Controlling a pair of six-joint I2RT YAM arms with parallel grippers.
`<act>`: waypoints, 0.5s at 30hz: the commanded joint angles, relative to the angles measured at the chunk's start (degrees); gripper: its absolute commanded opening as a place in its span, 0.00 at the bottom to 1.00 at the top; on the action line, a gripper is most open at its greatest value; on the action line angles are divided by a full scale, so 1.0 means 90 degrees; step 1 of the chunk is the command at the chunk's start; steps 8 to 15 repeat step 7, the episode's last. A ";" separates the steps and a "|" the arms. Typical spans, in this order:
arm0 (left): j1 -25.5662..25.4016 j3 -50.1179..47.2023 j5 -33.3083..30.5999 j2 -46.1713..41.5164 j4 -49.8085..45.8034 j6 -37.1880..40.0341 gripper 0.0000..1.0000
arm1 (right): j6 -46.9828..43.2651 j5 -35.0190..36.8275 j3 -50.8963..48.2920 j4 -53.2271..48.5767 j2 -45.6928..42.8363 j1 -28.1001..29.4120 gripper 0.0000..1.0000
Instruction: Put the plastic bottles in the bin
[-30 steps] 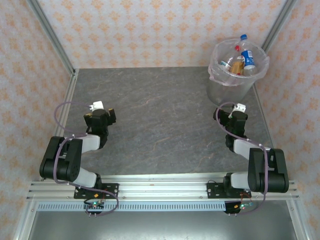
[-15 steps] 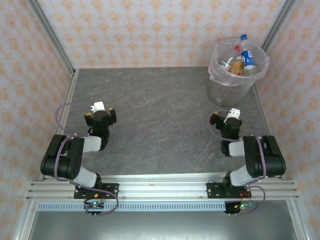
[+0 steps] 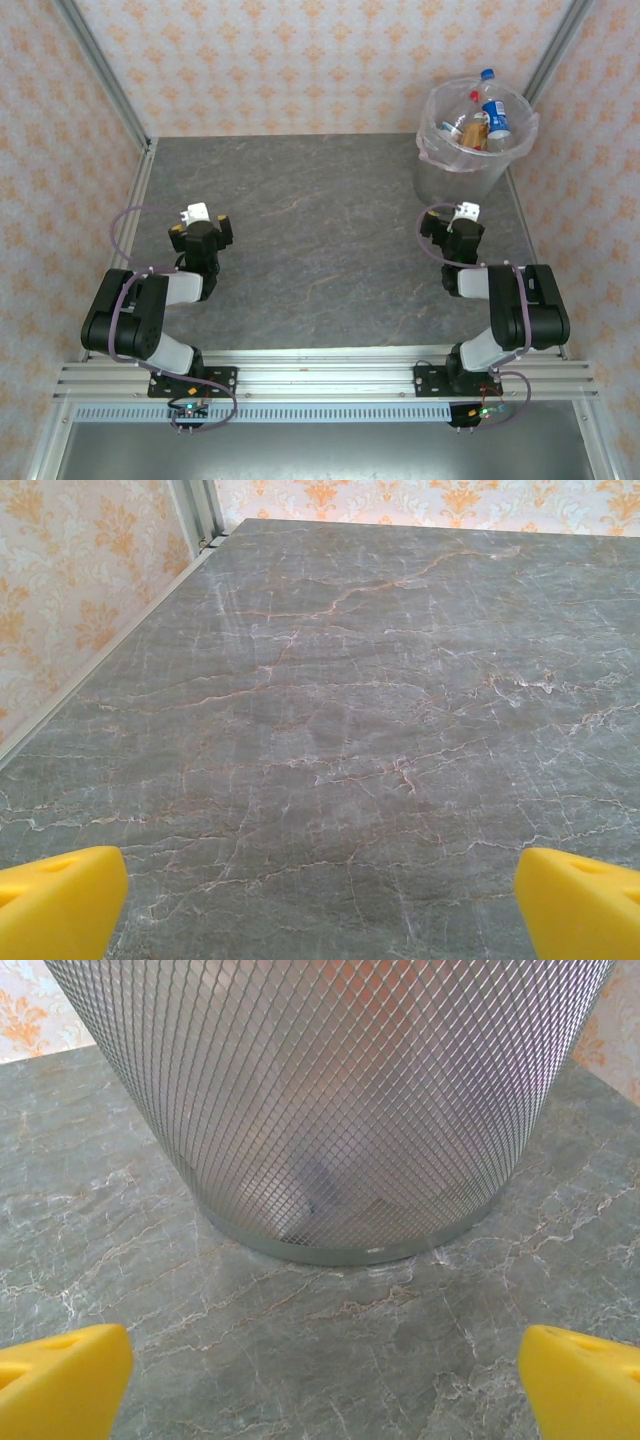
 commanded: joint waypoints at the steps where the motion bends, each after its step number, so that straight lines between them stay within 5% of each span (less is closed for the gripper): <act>1: -0.0059 -0.0013 -0.0238 -0.0005 0.0203 0.0060 1.00 | 0.0056 0.0035 -0.0005 -0.0091 -0.0006 -0.0016 0.99; 15: -0.0059 -0.0027 -0.0238 -0.0005 0.0205 0.0060 1.00 | 0.0058 0.0035 -0.0007 -0.0086 0.0000 -0.0011 0.99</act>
